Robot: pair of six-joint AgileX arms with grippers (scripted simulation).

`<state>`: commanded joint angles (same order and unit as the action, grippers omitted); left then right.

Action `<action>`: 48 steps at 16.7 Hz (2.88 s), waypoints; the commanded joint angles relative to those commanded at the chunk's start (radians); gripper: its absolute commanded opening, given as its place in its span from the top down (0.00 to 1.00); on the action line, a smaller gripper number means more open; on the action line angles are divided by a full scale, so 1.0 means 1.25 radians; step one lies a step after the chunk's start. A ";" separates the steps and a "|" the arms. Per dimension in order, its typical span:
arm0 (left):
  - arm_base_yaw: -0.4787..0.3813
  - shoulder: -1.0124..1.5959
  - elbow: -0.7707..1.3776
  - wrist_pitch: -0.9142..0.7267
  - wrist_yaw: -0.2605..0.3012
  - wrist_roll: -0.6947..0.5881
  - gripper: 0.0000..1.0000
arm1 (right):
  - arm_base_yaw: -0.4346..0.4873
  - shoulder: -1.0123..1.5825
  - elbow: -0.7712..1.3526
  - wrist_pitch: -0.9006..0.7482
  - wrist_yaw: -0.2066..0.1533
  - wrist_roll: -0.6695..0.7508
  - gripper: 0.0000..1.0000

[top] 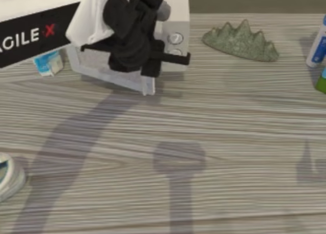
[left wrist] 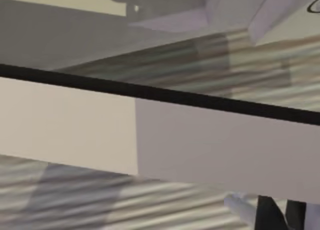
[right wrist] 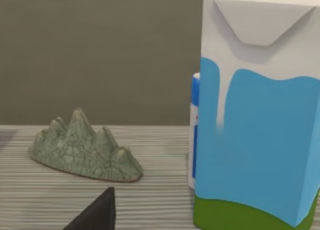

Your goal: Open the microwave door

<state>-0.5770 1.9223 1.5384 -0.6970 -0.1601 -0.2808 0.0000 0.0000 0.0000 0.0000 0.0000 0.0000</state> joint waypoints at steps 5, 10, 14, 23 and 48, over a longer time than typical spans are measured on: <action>0.008 -0.031 -0.031 0.020 0.016 0.033 1.00 | 0.000 0.000 0.000 0.000 0.000 0.000 0.00; 0.008 -0.031 -0.031 0.020 0.016 0.033 1.00 | 0.000 0.000 0.000 0.000 0.000 0.000 0.00; 0.008 -0.031 -0.031 0.020 0.016 0.033 1.00 | 0.000 0.000 0.000 0.000 0.000 0.000 0.00; 0.008 -0.031 -0.031 0.020 0.016 0.033 1.00 | 0.000 0.000 0.000 0.000 0.000 0.000 0.00; 0.032 -0.097 -0.118 0.050 0.073 0.133 1.00 | 0.000 0.000 0.000 0.000 0.000 0.000 0.00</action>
<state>-0.5364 1.8005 1.3913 -0.6342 -0.0687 -0.1140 0.0000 0.0000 0.0000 0.0000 0.0000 0.0000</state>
